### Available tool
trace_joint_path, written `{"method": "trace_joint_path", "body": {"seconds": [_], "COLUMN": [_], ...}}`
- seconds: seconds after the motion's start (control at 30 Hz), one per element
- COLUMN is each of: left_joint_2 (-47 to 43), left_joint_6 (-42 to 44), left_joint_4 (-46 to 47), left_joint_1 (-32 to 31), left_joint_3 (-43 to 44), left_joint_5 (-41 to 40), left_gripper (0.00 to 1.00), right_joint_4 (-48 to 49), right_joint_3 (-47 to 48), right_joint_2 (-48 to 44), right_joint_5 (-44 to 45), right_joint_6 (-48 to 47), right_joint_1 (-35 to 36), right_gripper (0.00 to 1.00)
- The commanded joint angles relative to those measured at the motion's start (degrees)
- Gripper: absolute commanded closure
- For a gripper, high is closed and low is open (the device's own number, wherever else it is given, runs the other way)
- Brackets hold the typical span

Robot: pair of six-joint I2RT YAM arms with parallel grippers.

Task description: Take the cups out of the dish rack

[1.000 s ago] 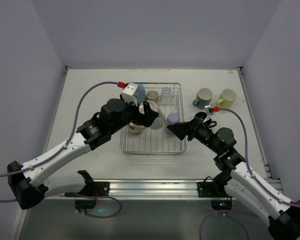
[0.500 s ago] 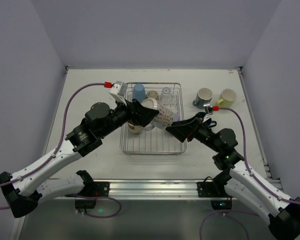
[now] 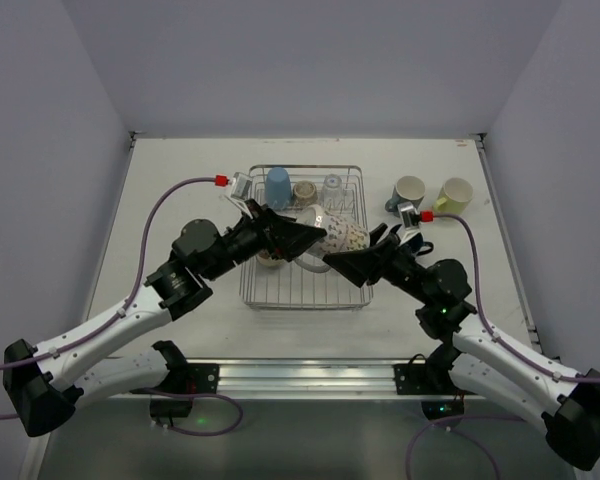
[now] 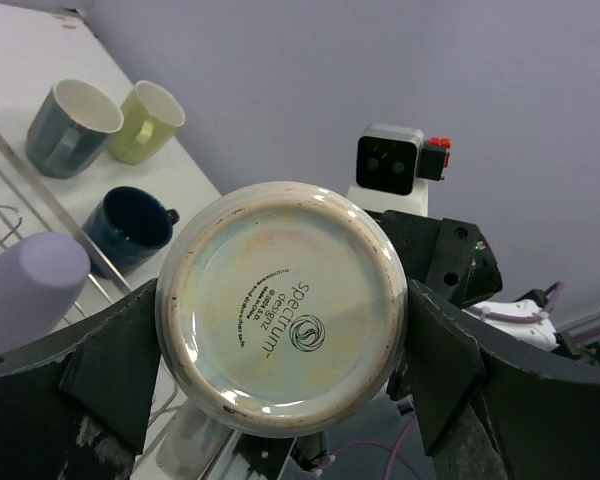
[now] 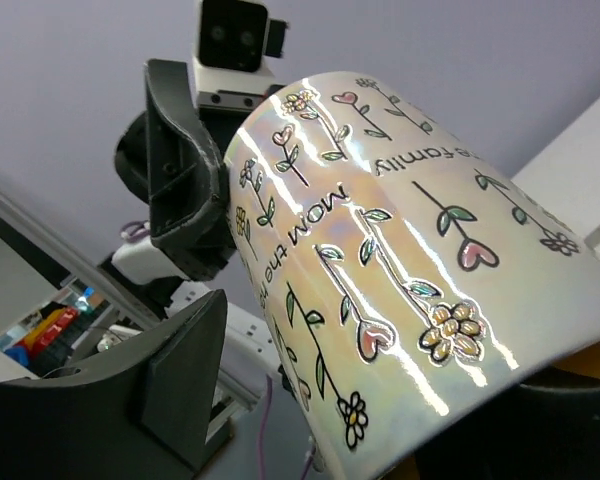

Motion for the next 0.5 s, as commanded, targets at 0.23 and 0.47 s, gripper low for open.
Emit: {"method": "trace_joint_path", "body": {"seconds": [0.23, 0.47], "left_joint_2": [-3.58, -7.8], "left_joint_6": [-2.95, 5.58], "left_joint_4": [10.19, -2.39], "left_joint_1": [0.28, 0.28], "left_joint_3": [1.18, 3.11], "left_joint_5": [5.31, 2.76], "left_gripper": [0.34, 0.0], "right_joint_4": [18.3, 10.42], "right_joint_3": [2.31, 2.75], "right_joint_2": [0.69, -2.65], "right_joint_5": [6.93, 6.48], "right_joint_6": [1.5, 0.45], "right_joint_1": [3.19, 3.19], "right_gripper": [0.91, 1.0]}}
